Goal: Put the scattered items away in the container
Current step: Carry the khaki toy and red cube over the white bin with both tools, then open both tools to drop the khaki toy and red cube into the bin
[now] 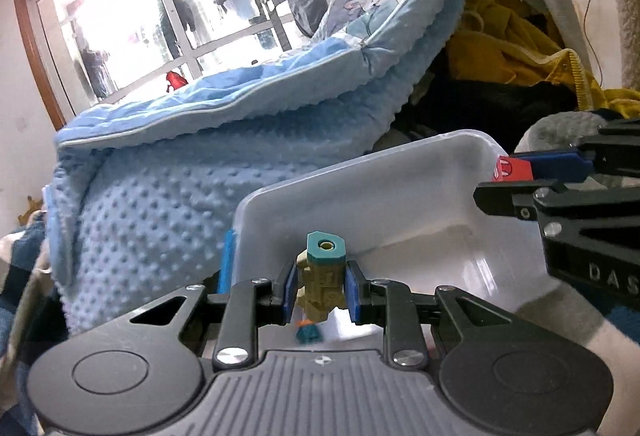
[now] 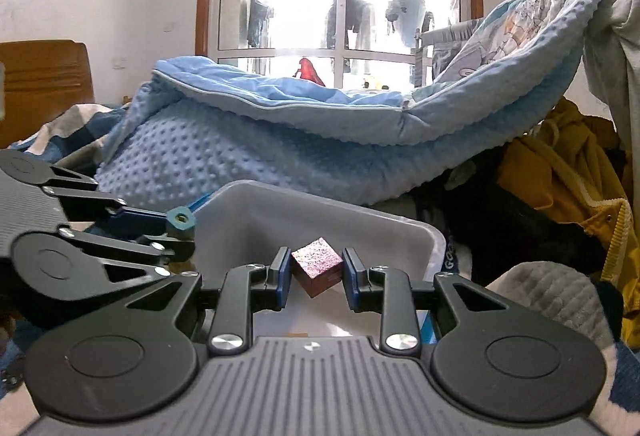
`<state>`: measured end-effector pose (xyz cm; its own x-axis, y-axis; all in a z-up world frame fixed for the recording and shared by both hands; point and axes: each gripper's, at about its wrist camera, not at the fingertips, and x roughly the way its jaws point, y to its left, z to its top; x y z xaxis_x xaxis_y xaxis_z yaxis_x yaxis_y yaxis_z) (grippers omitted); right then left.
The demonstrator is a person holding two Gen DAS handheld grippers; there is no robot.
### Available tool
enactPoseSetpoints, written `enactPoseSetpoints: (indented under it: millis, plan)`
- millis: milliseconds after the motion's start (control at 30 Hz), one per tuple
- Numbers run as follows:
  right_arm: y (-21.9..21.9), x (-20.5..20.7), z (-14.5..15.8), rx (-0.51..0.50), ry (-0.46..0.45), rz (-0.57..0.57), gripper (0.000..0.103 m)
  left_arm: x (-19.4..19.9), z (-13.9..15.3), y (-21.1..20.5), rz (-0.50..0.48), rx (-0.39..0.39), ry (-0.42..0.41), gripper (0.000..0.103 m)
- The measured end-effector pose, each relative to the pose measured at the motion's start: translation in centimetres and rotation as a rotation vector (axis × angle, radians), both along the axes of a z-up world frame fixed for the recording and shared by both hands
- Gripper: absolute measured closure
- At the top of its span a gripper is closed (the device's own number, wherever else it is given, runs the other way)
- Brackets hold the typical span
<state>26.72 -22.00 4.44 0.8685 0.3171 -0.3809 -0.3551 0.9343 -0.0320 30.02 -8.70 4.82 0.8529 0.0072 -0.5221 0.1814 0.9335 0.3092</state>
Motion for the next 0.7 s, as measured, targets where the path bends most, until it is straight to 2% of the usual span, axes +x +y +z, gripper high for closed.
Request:
enactPoseSetpoints:
  millis: [200, 467, 533, 600, 633, 700]
  plan:
    - [-0.5, 1.6, -1.0, -0.008, 0.021, -0.02, 0.072, 4.0, -1.3, -1.0, 0.007, 0.014, 0.018, 0.074]
    - [-1.0, 3.3, -2.3, 0.009, 0.062, -0.034, 0.072, 6.1, -3.3, -0.9, 0.029, -0.017, 0.045, 0.072]
    - [-1.0, 3.7, -2.5, 0.008, 0.067, -0.041, 0.072, 6.1, -3.6, -0.9, 0.034, -0.014, 0.042, 0.059]
    - [-1.1, 4.0, -2.7, 0.013, 0.076, -0.049, 0.066, 5.8, -3.8, -0.9, 0.038, -0.001, 0.023, 0.029]
    - [-1.2, 4.1, -2.8, 0.018, 0.08, -0.051, 0.058, 5.6, -3.8, -0.9, 0.035, 0.011, 0.01, 0.025]
    - [-1.2, 4.0, -2.8, 0.017, 0.073, -0.057, 0.056, 5.1, -3.7, -0.9, 0.027, 0.029, -0.013, 0.024]
